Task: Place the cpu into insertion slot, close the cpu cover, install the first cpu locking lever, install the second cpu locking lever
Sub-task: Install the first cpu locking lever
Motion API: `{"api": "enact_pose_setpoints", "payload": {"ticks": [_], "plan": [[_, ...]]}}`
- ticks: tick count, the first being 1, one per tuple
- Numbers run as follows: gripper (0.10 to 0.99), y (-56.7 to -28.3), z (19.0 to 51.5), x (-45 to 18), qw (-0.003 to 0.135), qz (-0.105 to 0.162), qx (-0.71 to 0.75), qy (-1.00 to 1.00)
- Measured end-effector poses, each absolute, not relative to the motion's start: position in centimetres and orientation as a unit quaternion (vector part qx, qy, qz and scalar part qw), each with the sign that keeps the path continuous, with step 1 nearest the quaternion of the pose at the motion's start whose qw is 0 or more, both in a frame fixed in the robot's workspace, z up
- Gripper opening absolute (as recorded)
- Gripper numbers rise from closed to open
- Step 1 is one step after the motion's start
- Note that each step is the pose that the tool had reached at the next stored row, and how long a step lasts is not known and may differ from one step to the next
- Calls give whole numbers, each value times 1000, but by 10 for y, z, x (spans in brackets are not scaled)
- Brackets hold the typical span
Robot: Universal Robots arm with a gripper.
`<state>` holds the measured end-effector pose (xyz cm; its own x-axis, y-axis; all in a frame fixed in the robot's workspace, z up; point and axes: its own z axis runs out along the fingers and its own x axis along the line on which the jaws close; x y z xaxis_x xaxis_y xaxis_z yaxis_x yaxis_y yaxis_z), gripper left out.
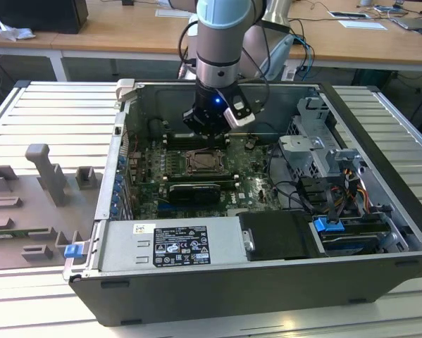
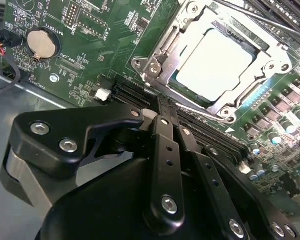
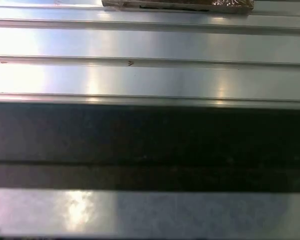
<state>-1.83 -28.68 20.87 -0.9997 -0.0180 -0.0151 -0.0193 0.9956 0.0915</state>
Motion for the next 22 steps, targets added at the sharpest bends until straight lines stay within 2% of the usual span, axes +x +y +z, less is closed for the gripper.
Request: {"api": "enact_pose_setpoints", "payload": {"ticks": [22], "plan": [[106,-287,201,-17,7,40,-9,999]]}}
